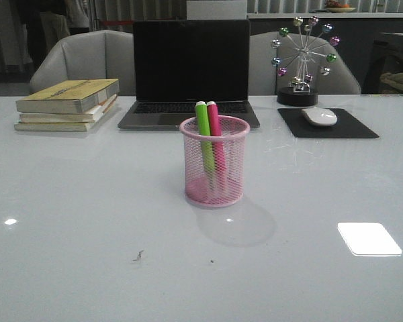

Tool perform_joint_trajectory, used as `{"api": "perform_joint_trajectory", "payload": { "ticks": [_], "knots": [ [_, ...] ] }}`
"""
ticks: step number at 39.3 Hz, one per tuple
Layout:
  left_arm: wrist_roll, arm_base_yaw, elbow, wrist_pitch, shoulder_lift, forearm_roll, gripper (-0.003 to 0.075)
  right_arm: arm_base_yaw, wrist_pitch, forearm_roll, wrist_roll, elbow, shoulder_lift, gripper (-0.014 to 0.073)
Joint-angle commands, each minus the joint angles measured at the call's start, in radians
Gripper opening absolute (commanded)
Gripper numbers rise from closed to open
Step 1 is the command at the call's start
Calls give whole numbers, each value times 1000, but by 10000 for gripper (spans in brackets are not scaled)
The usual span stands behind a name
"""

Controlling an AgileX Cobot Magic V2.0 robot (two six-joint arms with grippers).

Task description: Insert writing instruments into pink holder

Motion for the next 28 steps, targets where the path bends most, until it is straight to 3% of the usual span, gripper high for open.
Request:
{"api": "perform_joint_trajectory", "payload": {
  "ticks": [1, 10, 28],
  "knots": [
    [-1, 1, -29, -83, -1, -12, 340, 3, -108, 0, -8, 25, -39, 30],
    [-1, 1, -29, -83, 1, -12, 340, 3, -150, 0, -8, 129, -129, 30],
    [-1, 1, -29, -83, 3, -12, 340, 3, -136, 0, -8, 128, -129, 30]
  ]
}}
